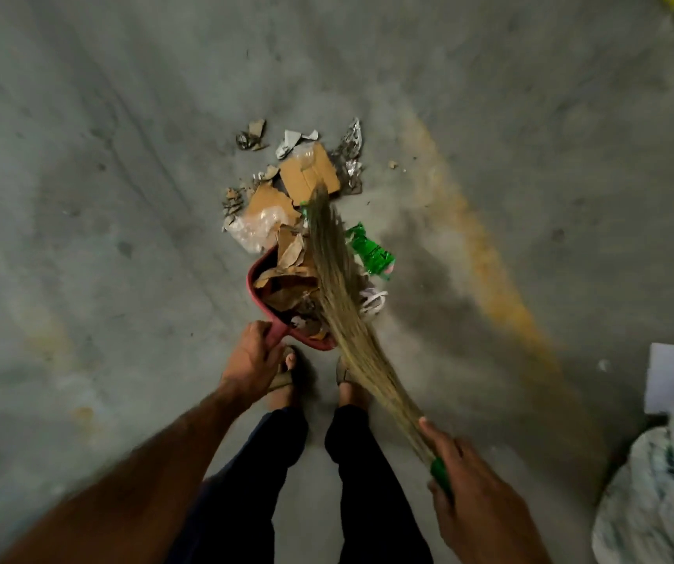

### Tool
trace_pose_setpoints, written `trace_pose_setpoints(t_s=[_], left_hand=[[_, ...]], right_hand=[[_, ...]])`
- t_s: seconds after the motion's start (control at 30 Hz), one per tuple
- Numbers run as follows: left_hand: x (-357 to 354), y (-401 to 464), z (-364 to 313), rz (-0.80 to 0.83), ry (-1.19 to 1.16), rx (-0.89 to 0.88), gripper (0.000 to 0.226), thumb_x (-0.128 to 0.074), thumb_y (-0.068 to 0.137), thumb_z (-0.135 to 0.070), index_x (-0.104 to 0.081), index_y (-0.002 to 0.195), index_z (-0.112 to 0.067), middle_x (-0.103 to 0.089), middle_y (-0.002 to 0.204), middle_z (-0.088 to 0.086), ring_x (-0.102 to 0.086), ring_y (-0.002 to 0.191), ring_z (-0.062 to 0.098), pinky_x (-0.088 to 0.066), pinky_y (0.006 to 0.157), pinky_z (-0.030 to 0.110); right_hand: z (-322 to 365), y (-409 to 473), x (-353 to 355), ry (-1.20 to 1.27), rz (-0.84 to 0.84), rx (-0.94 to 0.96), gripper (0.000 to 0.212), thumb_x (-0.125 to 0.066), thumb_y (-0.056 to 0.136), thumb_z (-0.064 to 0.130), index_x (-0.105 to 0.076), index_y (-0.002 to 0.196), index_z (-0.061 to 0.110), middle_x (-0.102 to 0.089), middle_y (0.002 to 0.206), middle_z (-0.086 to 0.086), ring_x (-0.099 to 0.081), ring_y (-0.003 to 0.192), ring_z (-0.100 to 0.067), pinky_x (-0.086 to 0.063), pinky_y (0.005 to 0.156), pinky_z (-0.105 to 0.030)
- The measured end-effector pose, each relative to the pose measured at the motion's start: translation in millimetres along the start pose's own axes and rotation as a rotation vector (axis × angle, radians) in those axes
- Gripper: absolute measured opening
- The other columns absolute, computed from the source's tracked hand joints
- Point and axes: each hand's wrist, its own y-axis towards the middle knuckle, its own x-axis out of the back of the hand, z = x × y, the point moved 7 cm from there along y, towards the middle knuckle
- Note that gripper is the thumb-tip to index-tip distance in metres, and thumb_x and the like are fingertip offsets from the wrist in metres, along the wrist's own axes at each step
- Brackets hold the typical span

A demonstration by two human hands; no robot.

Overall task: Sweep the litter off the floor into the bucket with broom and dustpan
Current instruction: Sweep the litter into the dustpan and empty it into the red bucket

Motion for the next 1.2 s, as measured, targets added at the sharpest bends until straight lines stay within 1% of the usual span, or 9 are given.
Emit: trace_pose_setpoints(t_s=[0.2, 0.3, 0.43, 0.63, 0.73, 0.8, 0.93, 1.07, 1.2], left_hand=[[73.5, -110.7, -33.8, -0.077, -0.102, -0.044, 0.019, -0.056, 0.094, -0.038, -0.048, 0.11, -0.03, -0.054, 0.098, -0.006, -0.059, 0.081, 0.016, -0.048, 0.065, 0.033], [115.8, -161.1, -68.8, -0.124, -0.096, -0.108, 0.018, -0.057, 0.095, -0.036, -0.047, 0.109, -0.03, -0.053, 0.098, -0.006, -0.057, 0.08, 0.013, -0.044, 0.064, 0.029], [168.4, -212.3, -105.8, -0.184, -0.079, -0.182, 0.023, -0.057, 0.094, -0.037, -0.047, 0.112, -0.027, -0.053, 0.098, -0.004, -0.055, 0.08, 0.013, -0.045, 0.065, 0.031], [229.6, -271.2, -147.1, -0.266, -0.151, -0.309, 0.026, -0.057, 0.096, -0.026, -0.048, 0.117, -0.013, -0.051, 0.086, -0.006, -0.049, 0.067, 0.005, -0.035, 0.053, 0.021], [259.6, -288.2, -151.3, -0.301, -0.172, -0.395, 0.028, -0.059, 0.095, -0.027, -0.05, 0.116, -0.011, -0.053, 0.094, -0.003, -0.051, 0.077, 0.011, -0.037, 0.065, 0.028], [277.1, -293.4, -148.5, -0.303, -0.173, -0.443, 0.028, -0.061, 0.094, -0.029, -0.051, 0.114, -0.011, -0.055, 0.094, -0.001, -0.054, 0.08, 0.015, -0.038, 0.064, 0.028], [299.7, -305.7, -133.5, -0.248, -0.165, -0.518, 0.029, -0.062, 0.094, -0.029, -0.051, 0.114, -0.012, -0.057, 0.092, -0.002, -0.054, 0.077, 0.009, -0.04, 0.062, 0.027], [307.0, -317.6, -110.7, -0.195, -0.121, -0.564, 0.028, -0.062, 0.093, -0.029, -0.052, 0.112, -0.012, -0.059, 0.093, 0.0, -0.056, 0.079, 0.013, -0.04, 0.061, 0.028], [299.5, -343.2, -110.8, -0.115, -0.078, -0.657, 0.019, -0.061, 0.094, -0.02, -0.05, 0.108, -0.012, -0.058, 0.089, -0.001, -0.054, 0.072, 0.007, -0.039, 0.056, 0.019]], right_hand=[[5.9, -107.7, 42.0, -0.008, -0.002, -0.019, 0.069, -0.048, 0.092, 0.036, -0.013, 0.151, 0.041, -0.041, 0.145, 0.015, -0.057, 0.11, -0.008, -0.046, 0.083, -0.021], [12.4, -157.7, 72.4, -0.047, -0.083, -0.056, 0.057, -0.044, 0.087, 0.042, -0.03, 0.142, 0.034, -0.057, 0.122, 0.008, -0.061, 0.1, -0.013, -0.044, 0.073, -0.027], [30.5, -215.3, 105.7, -0.087, -0.181, -0.025, 0.036, -0.04, 0.09, 0.048, -0.04, 0.119, 0.026, -0.059, 0.092, 0.004, -0.064, 0.084, -0.017, -0.042, 0.064, -0.03], [56.2, -279.5, 122.1, -0.085, -0.365, 0.071, 0.03, -0.039, 0.094, 0.05, -0.036, 0.115, 0.028, -0.054, 0.087, 0.007, -0.065, 0.082, -0.018, -0.046, 0.063, -0.033], [66.8, -303.8, 115.2, 0.016, -0.417, 0.077, 0.047, -0.029, 0.088, 0.073, -0.034, 0.123, 0.041, -0.062, 0.084, 0.006, -0.065, 0.075, -0.016, -0.056, 0.068, -0.037], [76.1, -319.2, 105.4, 0.053, -0.465, 0.078, 0.061, -0.019, 0.079, 0.086, -0.029, 0.128, 0.05, -0.065, 0.085, 0.006, -0.066, 0.075, -0.014, -0.057, 0.069, -0.037], [104.1, -350.7, 76.7, 0.068, -0.566, 0.045, 0.052, -0.029, 0.086, 0.073, -0.029, 0.131, 0.046, -0.064, 0.081, 0.005, -0.064, 0.069, -0.013, -0.056, 0.064, -0.036], [127.1, -380.7, 29.2, 0.054, -0.632, -0.048, 0.052, -0.026, 0.086, 0.076, -0.037, 0.118, 0.036, -0.06, 0.079, 0.004, -0.06, 0.065, -0.016, -0.054, 0.06, -0.038], [151.6, -423.1, -16.6, 0.087, -0.698, -0.147, 0.036, -0.041, 0.094, 0.061, -0.042, 0.11, 0.028, -0.054, 0.08, 0.008, -0.051, 0.064, -0.013, -0.037, 0.055, -0.028]])
